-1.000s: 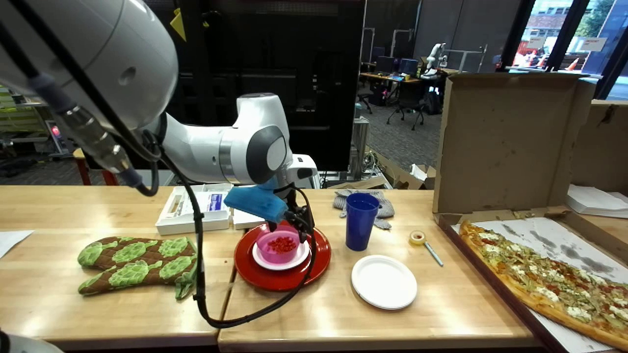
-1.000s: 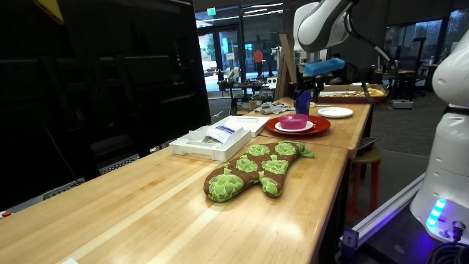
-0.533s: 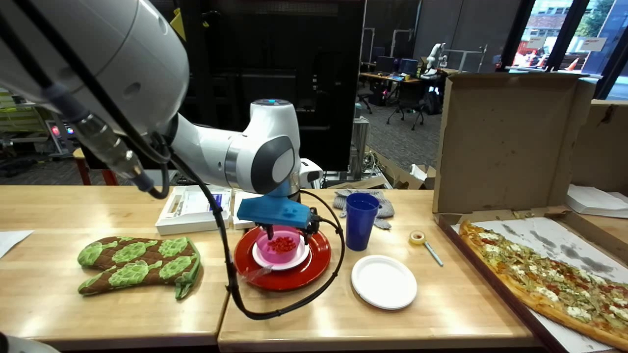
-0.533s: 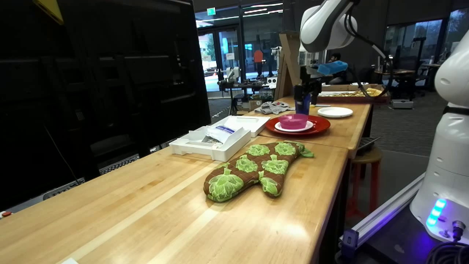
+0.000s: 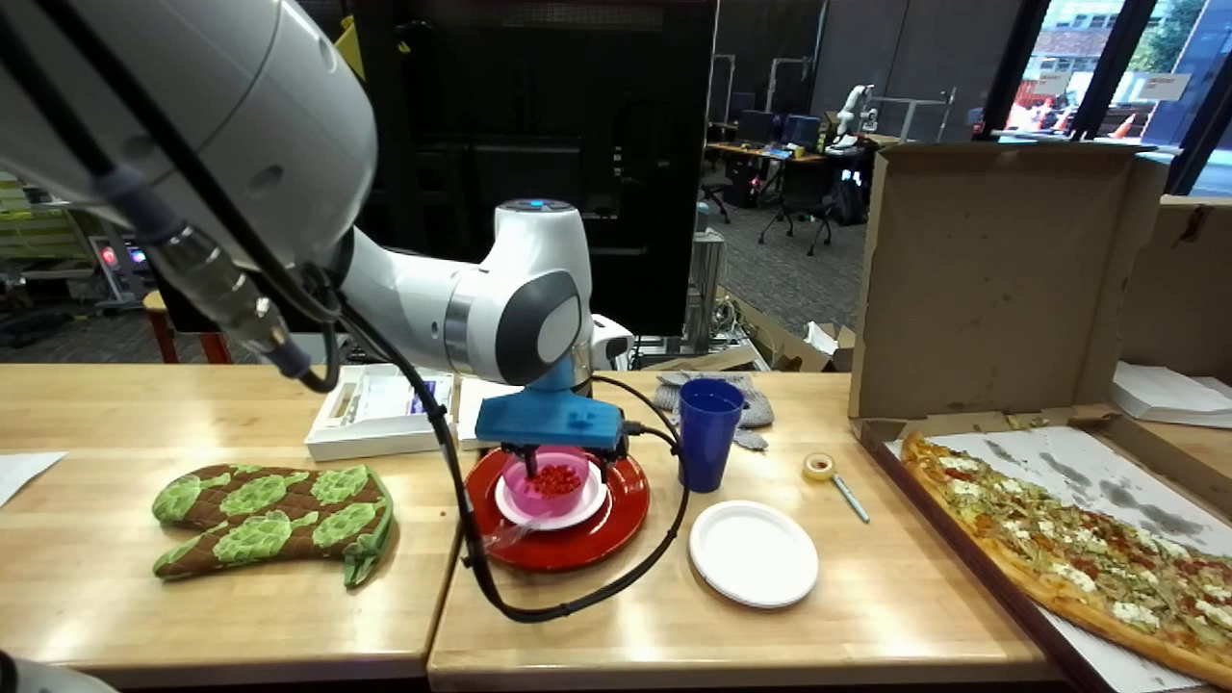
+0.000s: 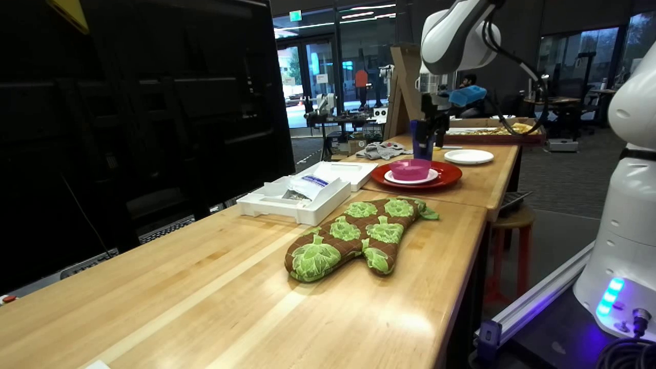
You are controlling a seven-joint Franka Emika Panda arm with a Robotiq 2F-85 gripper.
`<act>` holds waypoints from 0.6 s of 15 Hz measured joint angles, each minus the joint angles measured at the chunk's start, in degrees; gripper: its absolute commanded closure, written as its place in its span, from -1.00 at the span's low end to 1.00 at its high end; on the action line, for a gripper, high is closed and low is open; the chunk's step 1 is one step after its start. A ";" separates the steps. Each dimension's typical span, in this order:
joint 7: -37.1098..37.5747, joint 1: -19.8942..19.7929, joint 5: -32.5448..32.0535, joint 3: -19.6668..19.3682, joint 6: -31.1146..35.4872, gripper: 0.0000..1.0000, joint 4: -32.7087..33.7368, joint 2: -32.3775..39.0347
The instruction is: Pick up the purple bowl on the white paper place which is on top of the red plate, pour the content in the purple bowl on the paper plate on the red plate and place the bowl on the paper plate on the right
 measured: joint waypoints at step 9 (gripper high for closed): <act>0.03 0.02 -0.15 0.03 0.39 -1.00 0.08 0.53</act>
